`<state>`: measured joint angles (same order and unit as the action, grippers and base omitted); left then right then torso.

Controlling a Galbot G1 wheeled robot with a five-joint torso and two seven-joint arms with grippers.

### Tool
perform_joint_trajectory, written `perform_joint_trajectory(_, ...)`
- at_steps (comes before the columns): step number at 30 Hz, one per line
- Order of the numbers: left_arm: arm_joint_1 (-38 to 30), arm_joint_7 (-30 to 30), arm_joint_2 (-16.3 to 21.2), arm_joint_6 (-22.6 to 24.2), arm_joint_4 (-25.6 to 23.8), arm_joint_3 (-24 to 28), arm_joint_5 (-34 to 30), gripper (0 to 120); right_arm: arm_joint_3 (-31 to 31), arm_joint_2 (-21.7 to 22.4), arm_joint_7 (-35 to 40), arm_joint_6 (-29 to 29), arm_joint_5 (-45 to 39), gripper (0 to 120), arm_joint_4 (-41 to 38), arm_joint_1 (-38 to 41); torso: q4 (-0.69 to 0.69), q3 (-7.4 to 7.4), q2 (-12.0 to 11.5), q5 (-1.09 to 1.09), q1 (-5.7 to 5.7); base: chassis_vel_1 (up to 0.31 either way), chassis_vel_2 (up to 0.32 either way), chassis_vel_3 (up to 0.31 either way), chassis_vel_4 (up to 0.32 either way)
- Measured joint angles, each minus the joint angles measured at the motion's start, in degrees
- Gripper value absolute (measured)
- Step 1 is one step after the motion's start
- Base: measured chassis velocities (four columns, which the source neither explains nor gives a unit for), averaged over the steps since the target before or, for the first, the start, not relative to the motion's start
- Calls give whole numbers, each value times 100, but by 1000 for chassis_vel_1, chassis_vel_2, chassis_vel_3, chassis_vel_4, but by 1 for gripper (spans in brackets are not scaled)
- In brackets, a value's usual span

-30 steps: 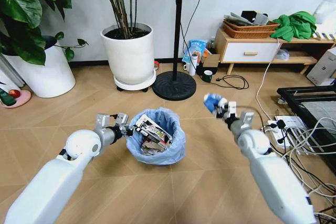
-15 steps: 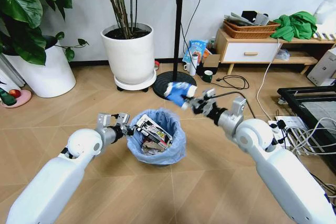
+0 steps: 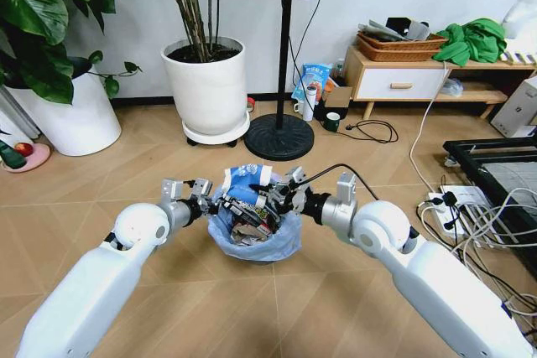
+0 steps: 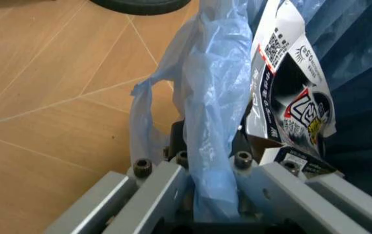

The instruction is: Pick up the trash bin and place the garbage on the floor into it.

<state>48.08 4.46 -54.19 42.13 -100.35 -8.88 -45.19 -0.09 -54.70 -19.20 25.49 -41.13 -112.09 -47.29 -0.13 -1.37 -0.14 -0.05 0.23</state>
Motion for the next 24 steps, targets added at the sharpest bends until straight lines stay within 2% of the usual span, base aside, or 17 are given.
perform_joint_trajectory(1,-12,0,-8,0,9,14,0,0,-6,6,11,-44,101,22,21,-23,0,0,0,0,0,0,0,0,0)
perform_joint_trajectory(9,-34,0,-22,0,15,36,3,0,13,-15,234,-101,92,54,38,-45,0,0,0,0,0,0,0,0,0)
perform_joint_trajectory(10,-34,0,-22,0,15,36,3,0,13,-15,234,-101,92,54,38,-45,0,0,0,0,0,0,0,0,0)
perform_joint_trajectory(15,19,0,-21,0,-7,-10,9,0,288,-123,673,-167,-48,75,33,-49,0,0,0,0,0,0,0,0,0)
perform_joint_trajectory(16,19,0,-21,0,-7,-10,9,0,288,-123,673,-167,-48,75,33,-49,0,0,0,0,0,0,0,0,0)
perform_joint_trajectory(19,74,-1,-5,0,-28,-62,13,0,523,-178,1001,-179,-118,89,-10,1,0,0,0,0,0,0,0,0,0)
perform_joint_trajectory(20,74,-1,-5,0,-28,-62,13,0,523,-178,1001,-179,-118,89,-10,1,0,0,0,0,0,0,0,0,0)
perform_joint_trajectory(22,109,-1,7,0,-57,-118,14,0,717,-225,1474,-145,-97,98,-62,-4,1,0,0,0,0,0,0,0,0)
perform_joint_trajectory(24,127,-1,10,0,-70,-144,14,0,805,-260,1689,-114,-75,99,-74,-26,1,0,0,0,0,0,0,0,0)
